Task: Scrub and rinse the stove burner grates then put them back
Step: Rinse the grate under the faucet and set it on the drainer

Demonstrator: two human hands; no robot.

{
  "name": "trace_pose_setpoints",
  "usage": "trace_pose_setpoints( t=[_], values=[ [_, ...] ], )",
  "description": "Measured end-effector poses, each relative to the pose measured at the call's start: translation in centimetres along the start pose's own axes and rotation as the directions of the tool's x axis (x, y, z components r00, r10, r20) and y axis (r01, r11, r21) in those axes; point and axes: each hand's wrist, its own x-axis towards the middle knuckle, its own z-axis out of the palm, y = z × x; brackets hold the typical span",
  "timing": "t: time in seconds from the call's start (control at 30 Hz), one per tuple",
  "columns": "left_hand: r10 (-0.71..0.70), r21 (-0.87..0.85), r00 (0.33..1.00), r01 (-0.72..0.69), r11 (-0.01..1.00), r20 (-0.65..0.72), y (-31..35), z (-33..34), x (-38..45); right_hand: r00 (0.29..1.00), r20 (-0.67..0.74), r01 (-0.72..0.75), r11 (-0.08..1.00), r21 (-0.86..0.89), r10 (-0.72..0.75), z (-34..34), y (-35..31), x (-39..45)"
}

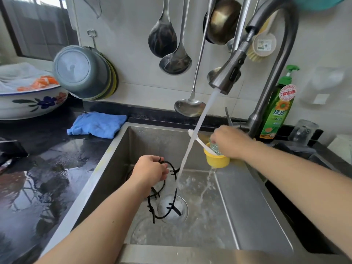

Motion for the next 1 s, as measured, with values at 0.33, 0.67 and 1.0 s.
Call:
trace_pose_setpoints(
  t=[0.33, 0.67, 1.0],
  values=[
    [-0.031, 0.097, 0.994, 0.021, 0.995, 0.102, -0.1, -0.4, -0.2, 0.956, 0.0, -0.278, 0.911, -0.306, 0.292, -1.5, 5.1, 2.8],
    [-0.006, 0.311, 0.985, -0.049, 0.949, 0.174, 0.1, -0.6, -1.2, 0.759, 0.606, -0.171, 0.827, 0.536, -0.236, 6.3, -10.5, -6.7],
    [0.134, 0.587, 0.978, -0.204, 0.783, 0.16, -1.1, 0.1, -2.3, 0.883, 0.459, -0.451, 0.445, 0.774, 0.097, 2.9, -6.6, -9.6]
  ],
)
